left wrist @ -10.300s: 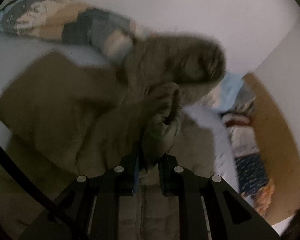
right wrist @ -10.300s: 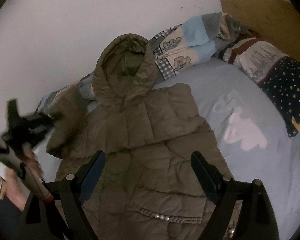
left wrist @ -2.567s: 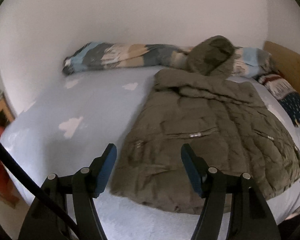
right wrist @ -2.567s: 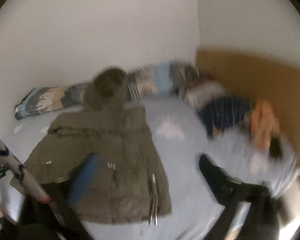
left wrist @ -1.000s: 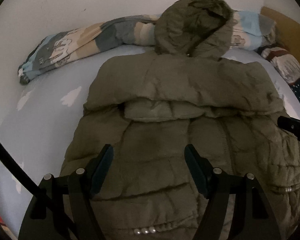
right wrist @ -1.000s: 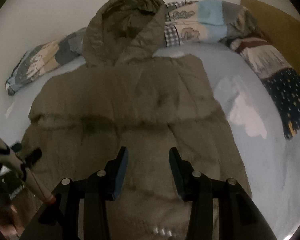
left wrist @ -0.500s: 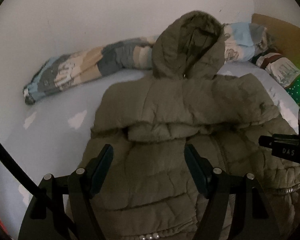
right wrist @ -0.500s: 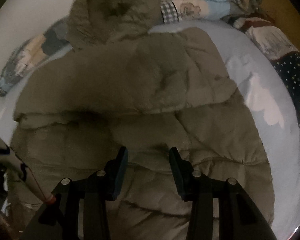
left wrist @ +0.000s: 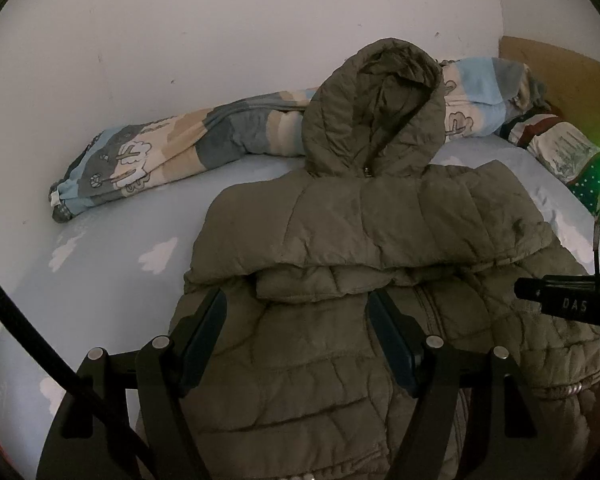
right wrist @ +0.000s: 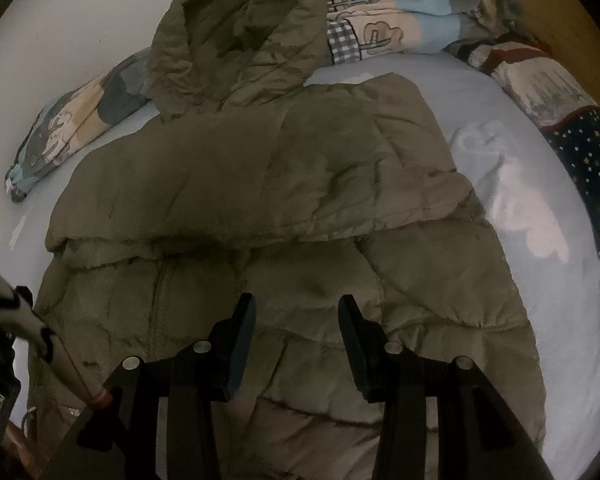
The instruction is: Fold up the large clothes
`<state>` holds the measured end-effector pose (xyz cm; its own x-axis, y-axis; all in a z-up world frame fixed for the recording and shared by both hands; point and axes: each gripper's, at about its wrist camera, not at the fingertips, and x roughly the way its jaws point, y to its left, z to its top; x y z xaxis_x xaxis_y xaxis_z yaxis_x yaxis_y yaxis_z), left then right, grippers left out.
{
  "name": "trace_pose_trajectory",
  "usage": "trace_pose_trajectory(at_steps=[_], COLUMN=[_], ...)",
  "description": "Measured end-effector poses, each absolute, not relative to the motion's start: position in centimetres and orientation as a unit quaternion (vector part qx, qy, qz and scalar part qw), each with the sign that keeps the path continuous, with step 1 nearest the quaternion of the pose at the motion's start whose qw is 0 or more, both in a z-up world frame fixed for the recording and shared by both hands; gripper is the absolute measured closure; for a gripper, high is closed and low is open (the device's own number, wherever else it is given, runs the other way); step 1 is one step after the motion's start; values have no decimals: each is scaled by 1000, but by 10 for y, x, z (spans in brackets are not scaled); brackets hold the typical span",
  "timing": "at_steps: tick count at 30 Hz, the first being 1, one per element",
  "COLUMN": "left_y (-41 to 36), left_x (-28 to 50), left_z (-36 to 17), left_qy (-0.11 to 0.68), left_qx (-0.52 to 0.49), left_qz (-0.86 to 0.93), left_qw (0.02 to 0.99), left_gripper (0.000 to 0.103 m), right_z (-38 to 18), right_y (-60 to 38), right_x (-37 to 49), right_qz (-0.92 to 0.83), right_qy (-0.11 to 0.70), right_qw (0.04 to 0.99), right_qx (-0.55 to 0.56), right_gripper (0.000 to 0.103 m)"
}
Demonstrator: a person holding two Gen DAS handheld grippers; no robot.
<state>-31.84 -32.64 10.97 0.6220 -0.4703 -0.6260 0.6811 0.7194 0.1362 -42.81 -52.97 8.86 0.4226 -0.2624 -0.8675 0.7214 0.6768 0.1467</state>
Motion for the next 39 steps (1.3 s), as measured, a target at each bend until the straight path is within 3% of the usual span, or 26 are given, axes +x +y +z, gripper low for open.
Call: trace_pose_trajectory(at_steps=[11,26,33,39], left_y=[-330,-322,-321,-322], left_x=[-302,-293,-289,-287], left_z=[100,99,90,82], left_qy=[331,353,366,375], left_qx=[173,157,161,168], left_qz=[-333,-333,-332,-334], left_qw=[866,860,854,848], left_gripper=[30,30,30,30], right_z=[79,165,225,226], right_y=[-545,-583,-661,-748], right_x=[-431,-459,-404,-341], right_qz=[-305,-293,-292,-330], right_qy=[444,363,328,334], right_qw=[791,821,826,809], right_qx=[291,328,355,353], right_gripper=[57,51,46,46])
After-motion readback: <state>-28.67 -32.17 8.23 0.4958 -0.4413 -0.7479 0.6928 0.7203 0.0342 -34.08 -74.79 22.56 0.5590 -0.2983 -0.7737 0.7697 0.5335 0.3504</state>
